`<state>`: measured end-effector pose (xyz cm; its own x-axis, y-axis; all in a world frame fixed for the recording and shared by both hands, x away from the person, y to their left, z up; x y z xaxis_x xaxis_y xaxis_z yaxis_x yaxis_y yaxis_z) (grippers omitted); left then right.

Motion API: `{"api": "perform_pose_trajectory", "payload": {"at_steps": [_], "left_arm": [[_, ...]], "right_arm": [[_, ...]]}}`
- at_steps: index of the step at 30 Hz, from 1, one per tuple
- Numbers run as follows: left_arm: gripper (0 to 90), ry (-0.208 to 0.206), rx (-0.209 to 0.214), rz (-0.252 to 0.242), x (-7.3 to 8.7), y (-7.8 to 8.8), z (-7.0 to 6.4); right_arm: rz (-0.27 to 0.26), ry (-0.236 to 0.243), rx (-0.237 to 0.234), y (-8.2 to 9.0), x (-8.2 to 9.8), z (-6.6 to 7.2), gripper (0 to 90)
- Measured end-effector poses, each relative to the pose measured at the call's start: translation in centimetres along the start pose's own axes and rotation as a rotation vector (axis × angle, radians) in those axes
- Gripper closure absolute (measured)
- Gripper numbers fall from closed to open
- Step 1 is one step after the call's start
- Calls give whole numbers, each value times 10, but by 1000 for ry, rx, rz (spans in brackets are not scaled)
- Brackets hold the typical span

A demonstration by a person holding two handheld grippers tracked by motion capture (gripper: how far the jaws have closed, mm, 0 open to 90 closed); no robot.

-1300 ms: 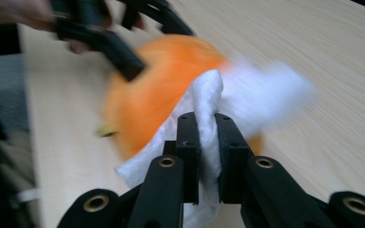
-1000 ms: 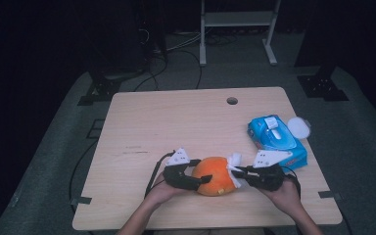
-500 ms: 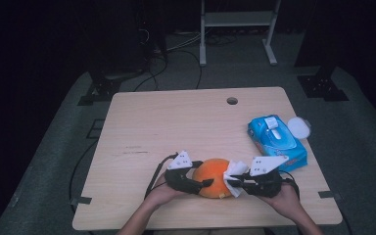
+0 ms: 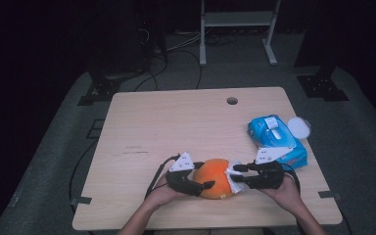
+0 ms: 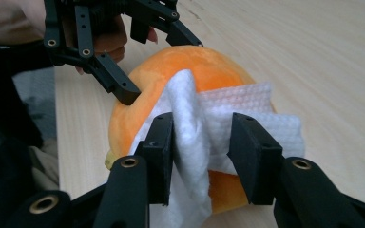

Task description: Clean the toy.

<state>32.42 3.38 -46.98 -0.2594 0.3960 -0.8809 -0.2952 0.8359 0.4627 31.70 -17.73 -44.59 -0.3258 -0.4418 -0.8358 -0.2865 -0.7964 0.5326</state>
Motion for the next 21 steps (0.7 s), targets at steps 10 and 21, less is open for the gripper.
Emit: {"api": "perform_pose_trajectory", "payload": {"at_steps": [10,21], "left_arm": [[211,21,20,-7,2,2,4],[199,33,3,-8,4,1,5]], "right_arm": [[21,27,28,5,-1,6,789],[22,62,15,3,-1,17,792]]}}
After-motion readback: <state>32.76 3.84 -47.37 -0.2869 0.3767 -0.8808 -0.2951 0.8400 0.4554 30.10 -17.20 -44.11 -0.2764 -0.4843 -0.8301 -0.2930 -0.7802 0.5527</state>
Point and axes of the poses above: each handheld gripper's, and its own axes: y roughly backward along the jaws, x roughly out of its underside, z roughly to its left, the point moved 5 cm from there along -y, roughly forward along the jaws, and after that the axes turned 1 degree about y, right-handed, at the moved point
